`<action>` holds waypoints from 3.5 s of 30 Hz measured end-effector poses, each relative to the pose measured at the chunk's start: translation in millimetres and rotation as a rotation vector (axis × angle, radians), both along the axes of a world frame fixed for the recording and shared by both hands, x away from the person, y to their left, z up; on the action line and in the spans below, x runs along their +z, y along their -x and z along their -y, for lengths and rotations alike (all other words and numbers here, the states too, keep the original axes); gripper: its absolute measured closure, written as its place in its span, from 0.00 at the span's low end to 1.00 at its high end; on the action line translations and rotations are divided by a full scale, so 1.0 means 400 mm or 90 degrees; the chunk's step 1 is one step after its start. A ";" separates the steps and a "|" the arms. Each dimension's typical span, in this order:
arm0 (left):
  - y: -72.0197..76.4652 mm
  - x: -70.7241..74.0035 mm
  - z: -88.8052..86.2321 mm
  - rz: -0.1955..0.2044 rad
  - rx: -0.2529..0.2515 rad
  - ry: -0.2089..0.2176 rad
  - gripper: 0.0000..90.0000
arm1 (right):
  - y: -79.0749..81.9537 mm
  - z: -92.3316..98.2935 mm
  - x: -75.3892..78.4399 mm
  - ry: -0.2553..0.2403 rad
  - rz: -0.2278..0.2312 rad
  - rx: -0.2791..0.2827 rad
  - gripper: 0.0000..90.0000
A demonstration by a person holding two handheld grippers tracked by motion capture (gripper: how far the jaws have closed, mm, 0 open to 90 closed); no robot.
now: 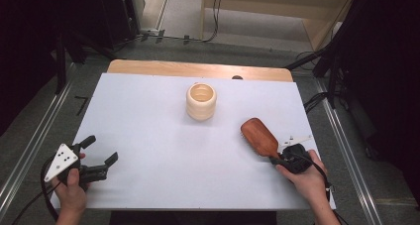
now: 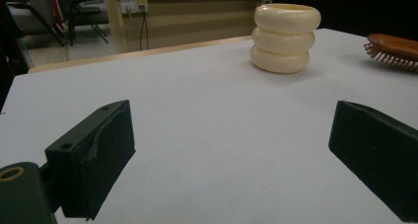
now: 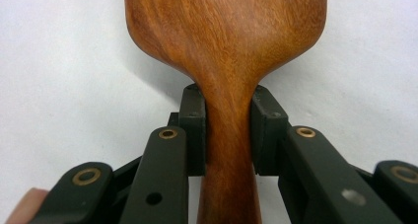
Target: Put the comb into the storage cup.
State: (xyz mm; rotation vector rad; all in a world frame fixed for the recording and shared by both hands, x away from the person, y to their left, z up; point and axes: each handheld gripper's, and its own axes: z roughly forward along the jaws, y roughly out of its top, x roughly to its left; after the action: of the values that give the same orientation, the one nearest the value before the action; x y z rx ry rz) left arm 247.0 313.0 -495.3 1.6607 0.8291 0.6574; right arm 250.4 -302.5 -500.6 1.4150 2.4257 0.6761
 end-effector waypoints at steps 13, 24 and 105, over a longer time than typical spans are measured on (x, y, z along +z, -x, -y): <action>0.002 0.002 -0.004 0.007 0.005 0.009 0.04 | 0.006 -0.010 0.002 -0.036 0.044 0.002 0.78; 0.004 0.007 -0.009 0.005 0.013 0.022 0.00 | 0.000 -0.040 0.023 -0.063 0.090 0.017 0.78; -0.061 0.157 0.379 0.020 -0.162 0.035 0.00 | 0.032 -0.184 0.069 -0.172 0.279 0.062 0.78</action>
State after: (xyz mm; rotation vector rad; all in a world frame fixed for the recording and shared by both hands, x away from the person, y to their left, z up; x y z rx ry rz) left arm 271.4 161.4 -432.6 1.6661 0.5957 0.4780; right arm 237.6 -228.9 -473.0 1.0909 2.1208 1.2330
